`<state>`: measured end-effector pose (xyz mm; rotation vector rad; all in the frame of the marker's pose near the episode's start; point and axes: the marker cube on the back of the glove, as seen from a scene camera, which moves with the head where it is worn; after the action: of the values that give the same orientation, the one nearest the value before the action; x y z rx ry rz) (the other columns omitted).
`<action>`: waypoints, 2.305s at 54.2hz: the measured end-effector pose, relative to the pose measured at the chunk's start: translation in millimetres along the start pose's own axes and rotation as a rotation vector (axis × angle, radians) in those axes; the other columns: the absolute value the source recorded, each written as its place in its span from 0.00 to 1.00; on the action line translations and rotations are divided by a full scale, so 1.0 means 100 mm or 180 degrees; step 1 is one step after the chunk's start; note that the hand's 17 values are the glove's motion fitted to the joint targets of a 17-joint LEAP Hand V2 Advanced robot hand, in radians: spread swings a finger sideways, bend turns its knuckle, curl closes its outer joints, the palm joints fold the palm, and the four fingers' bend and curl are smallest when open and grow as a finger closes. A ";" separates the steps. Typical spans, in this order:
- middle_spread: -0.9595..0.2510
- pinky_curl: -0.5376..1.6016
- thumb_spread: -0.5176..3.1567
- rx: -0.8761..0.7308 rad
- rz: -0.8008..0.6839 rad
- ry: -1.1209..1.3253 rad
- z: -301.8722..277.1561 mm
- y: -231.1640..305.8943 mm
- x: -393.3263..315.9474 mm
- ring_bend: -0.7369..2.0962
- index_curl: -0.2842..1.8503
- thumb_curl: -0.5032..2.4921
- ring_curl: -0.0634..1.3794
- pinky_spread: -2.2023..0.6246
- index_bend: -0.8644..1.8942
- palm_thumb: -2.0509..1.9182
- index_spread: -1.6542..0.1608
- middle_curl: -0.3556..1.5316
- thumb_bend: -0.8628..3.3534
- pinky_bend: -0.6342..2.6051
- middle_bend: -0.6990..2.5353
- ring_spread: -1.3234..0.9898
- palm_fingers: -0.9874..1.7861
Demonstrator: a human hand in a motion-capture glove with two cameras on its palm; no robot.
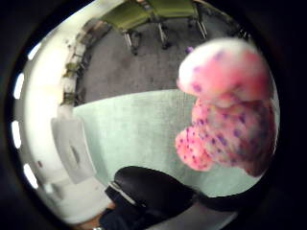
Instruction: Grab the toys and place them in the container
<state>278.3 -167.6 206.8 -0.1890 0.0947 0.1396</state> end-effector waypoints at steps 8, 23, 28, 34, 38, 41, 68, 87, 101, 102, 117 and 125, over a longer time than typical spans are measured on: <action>0.77 0.43 0.35 -0.0293 0.0123 0.0055 0.41 0.02 0.10 0.32 0.25 0.23 0.19 0.78 0.32 0.47 0.82 0.35 0.18 0.46 0.26 0.52 0.28; 0.71 0.42 0.39 -0.0110 0.0180 -0.0463 0.39 0.12 0.15 0.46 0.23 0.25 0.25 0.75 0.41 0.53 0.76 0.36 0.21 0.48 0.30 0.48 0.46; 0.66 0.40 0.42 0.0041 0.0160 -0.0506 0.35 0.18 0.10 0.44 0.28 0.26 0.25 0.73 0.50 0.57 0.74 0.37 0.22 0.44 0.32 0.44 0.51; 0.61 0.40 0.46 0.0278 0.0077 -0.0193 0.28 0.32 -0.03 0.46 0.31 0.28 0.25 0.70 0.55 0.63 0.73 0.38 0.25 0.42 0.33 0.39 0.59; 0.59 0.40 0.46 0.0379 0.0037 -0.0090 0.18 0.38 -0.06 0.48 0.31 0.29 0.26 0.69 0.53 0.64 0.73 0.39 0.26 0.44 0.33 0.37 0.64; 0.57 0.40 0.45 0.0419 0.0012 -0.0048 0.08 0.43 -0.09 0.52 0.30 0.30 0.27 0.67 0.49 0.65 0.73 0.39 0.26 0.45 0.34 0.37 0.70; 0.48 0.43 0.33 0.1193 -0.0315 -0.0165 -1.87 1.00 -1.03 0.63 0.39 0.40 0.37 0.61 0.53 0.67 0.76 0.49 0.25 0.44 0.47 0.39 0.80; 0.48 0.44 0.31 0.1606 -0.1295 -0.0538 -3.14 1.67 -2.90 0.64 0.45 0.45 0.38 0.61 0.53 0.66 0.77 0.51 0.25 0.45 0.48 0.39 0.78; 0.48 0.44 0.30 0.1684 -0.1858 -0.0781 -3.39 2.03 -4.89 0.65 0.48 0.49 0.39 0.61 0.52 0.66 0.77 0.52 0.24 0.45 0.48 0.39 0.78; 0.48 0.44 0.30 0.1706 -0.1885 -0.0656 -3.35 2.02 -4.99 0.65 0.48 0.49 0.38 0.61 0.52 0.66 0.77 0.52 0.24 0.45 0.48 0.39 0.78; 0.49 0.44 0.30 0.1294 -0.2239 -0.0650 -2.85 1.55 -4.99 0.65 0.51 0.52 0.38 0.61 0.50 0.65 0.76 0.53 0.24 0.45 0.48 0.39 0.77; 0.55 0.48 0.37 0.0693 -0.1710 -0.0387 -2.62 1.39 -4.89 0.63 0.50 0.46 0.39 0.64 0.33 0.53 0.77 0.49 0.17 0.53 0.38 0.41 0.42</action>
<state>-245.9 -146.4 -22.5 0.0161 -0.0638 -0.3934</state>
